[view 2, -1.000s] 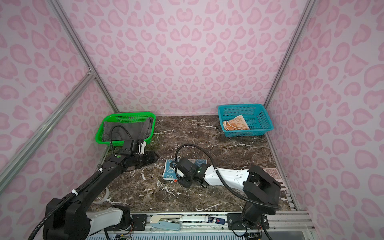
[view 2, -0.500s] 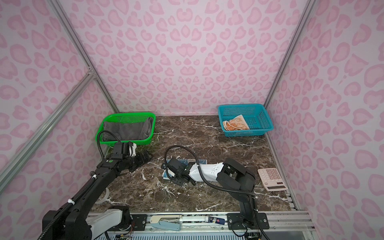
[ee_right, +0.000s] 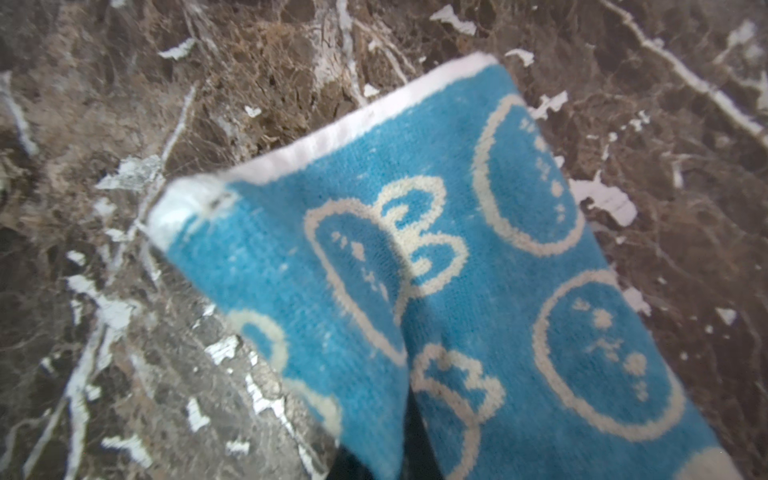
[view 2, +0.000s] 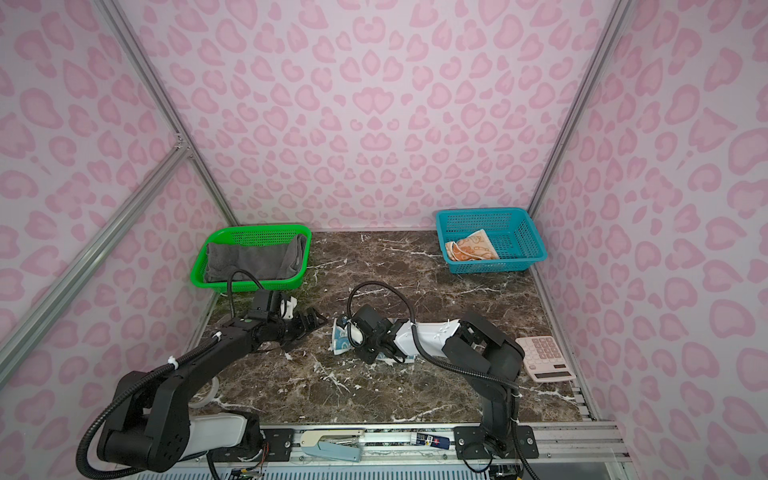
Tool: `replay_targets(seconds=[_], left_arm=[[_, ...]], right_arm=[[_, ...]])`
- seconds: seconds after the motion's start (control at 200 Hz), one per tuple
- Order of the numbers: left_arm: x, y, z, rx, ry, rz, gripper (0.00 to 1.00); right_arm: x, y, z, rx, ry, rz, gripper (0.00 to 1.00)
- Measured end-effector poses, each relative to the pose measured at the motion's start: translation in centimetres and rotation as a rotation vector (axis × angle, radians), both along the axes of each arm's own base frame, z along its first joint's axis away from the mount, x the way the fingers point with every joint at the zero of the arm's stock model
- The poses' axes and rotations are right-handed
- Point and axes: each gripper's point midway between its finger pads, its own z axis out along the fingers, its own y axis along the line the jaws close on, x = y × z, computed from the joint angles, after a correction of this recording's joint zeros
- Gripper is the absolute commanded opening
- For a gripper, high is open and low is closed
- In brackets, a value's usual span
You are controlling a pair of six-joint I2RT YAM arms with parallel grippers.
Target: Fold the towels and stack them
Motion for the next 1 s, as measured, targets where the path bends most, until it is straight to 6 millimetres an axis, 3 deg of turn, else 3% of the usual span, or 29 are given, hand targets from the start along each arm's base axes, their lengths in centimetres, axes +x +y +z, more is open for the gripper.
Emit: replay_targets(seconds=[0.275,0.375,0.675,0.715,0.745,0.79,0.825,0.895,1.0], left_arm=[[0.3,-4.2,-1.5,-0.104,0.052,-0.040,0.98],[0.4,-5.2,-2.0,-0.128,0.068,-0.048,0.91],[0.3,-7.8,-3.3,-0.174,0.109,-0.077,0.46],[0.4,-8.0,-3.4,-0.176,0.114,-0.079,0.38],[0.4,-8.2,-3.4,-0.180,0.118,-0.079,0.26],[0.7,-8.4,-3.3,-0.188,0.114,-0.079,0.05],[1.0,-8.5,-3.1,-0.190,0.108,-0.079,0.04],[1.6,-8.9,-2.6,-0.198,0.092,-0.091,0.04],[2.7,-9.4,-1.4,-0.200,0.054,-0.112,0.04]], right_arm=[[0.5,-0.7,1.4,0.132,0.035,-0.045,0.00],[0.6,-0.5,1.8,0.159,0.033,-0.044,0.00],[0.4,-0.6,1.8,0.193,0.030,-0.049,0.00],[0.4,-0.6,1.9,0.197,0.029,-0.051,0.00],[0.4,-0.6,1.9,0.199,0.027,-0.052,0.00],[0.4,-0.6,2.0,0.204,0.023,-0.052,0.04],[0.4,-0.6,2.0,0.206,0.021,-0.056,0.11],[0.6,-0.7,2.4,0.218,0.015,-0.075,0.36],[0.9,-0.9,3.6,0.243,-0.026,-0.086,0.55]])
